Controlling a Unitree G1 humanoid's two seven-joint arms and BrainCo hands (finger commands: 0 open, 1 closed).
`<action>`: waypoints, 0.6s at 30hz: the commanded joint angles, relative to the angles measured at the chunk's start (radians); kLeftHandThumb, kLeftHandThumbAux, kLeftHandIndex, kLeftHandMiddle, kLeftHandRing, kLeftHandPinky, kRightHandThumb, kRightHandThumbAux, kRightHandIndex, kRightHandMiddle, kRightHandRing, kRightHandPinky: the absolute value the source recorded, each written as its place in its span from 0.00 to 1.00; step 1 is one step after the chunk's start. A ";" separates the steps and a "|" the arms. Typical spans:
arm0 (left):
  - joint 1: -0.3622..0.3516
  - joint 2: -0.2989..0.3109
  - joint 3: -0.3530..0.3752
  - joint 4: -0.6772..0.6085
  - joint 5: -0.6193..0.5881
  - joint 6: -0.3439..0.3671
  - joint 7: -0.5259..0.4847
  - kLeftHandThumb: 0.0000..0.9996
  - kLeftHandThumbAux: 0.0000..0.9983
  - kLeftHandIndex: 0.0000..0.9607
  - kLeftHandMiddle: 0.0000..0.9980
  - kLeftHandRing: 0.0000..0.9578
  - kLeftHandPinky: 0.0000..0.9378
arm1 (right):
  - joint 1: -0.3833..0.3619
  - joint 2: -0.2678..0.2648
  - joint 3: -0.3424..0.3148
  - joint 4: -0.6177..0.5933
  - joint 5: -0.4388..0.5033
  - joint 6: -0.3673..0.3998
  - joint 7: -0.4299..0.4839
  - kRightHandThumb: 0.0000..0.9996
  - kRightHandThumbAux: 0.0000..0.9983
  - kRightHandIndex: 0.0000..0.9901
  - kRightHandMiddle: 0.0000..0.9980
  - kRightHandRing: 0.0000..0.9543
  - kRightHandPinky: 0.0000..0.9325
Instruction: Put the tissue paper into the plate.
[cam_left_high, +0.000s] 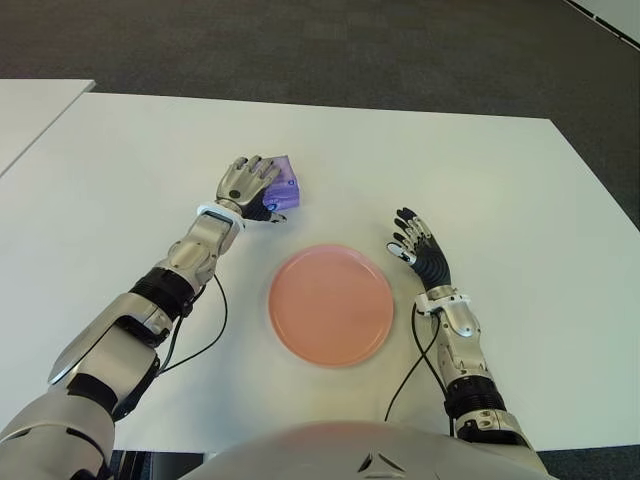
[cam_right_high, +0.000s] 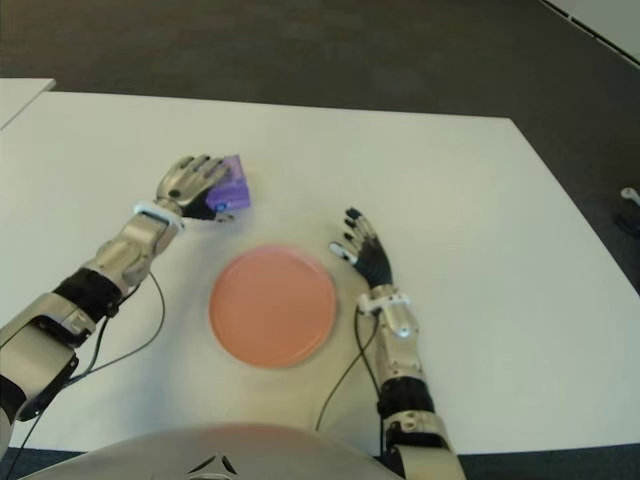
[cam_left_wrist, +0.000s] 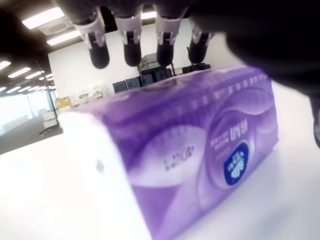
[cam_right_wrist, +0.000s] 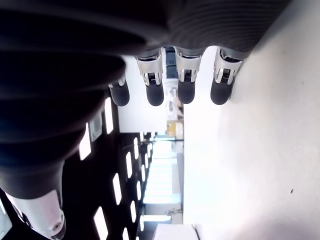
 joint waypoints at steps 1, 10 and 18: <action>-0.006 0.000 -0.012 0.021 -0.005 -0.011 -0.032 0.01 0.35 0.00 0.00 0.00 0.00 | 0.106 0.014 0.006 0.077 0.000 0.080 0.000 0.00 0.68 0.00 0.00 0.00 0.00; -0.026 -0.013 -0.020 0.072 0.000 -0.016 -0.022 0.02 0.35 0.00 0.00 0.00 0.00 | 0.105 0.015 0.007 0.080 -0.002 0.082 -0.004 0.00 0.68 0.00 0.00 0.00 0.00; -0.056 -0.021 -0.040 0.145 0.012 -0.015 0.034 0.02 0.36 0.00 0.00 0.00 0.00 | 0.101 0.014 0.010 0.085 -0.004 0.082 0.001 0.00 0.65 0.00 0.00 0.00 0.00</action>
